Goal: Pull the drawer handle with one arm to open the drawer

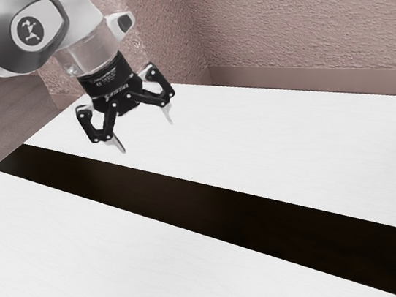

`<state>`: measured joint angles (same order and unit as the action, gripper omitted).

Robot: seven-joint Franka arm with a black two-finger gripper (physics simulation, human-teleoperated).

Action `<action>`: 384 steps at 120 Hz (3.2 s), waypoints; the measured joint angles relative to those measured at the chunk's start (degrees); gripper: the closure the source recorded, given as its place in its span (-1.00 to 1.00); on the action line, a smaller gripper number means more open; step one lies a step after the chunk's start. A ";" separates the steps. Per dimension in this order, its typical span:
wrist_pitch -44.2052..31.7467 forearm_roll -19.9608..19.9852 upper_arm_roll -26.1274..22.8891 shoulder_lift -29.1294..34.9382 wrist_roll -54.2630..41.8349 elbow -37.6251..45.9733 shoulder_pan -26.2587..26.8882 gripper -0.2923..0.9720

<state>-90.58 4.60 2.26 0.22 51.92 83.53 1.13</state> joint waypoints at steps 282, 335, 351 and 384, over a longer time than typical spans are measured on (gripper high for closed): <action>-44.18 4.01 -1.15 -17.06 22.15 2.42 34.41 -0.54; -44.23 4.07 -0.84 -21.18 22.26 -1.26 33.61 -0.54; -44.23 4.09 -0.80 -21.73 22.26 -1.49 33.59 -0.54; -44.24 4.10 -0.85 -22.06 22.20 -1.55 33.62 -0.46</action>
<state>-134.82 8.71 1.41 -21.83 74.12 81.99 34.75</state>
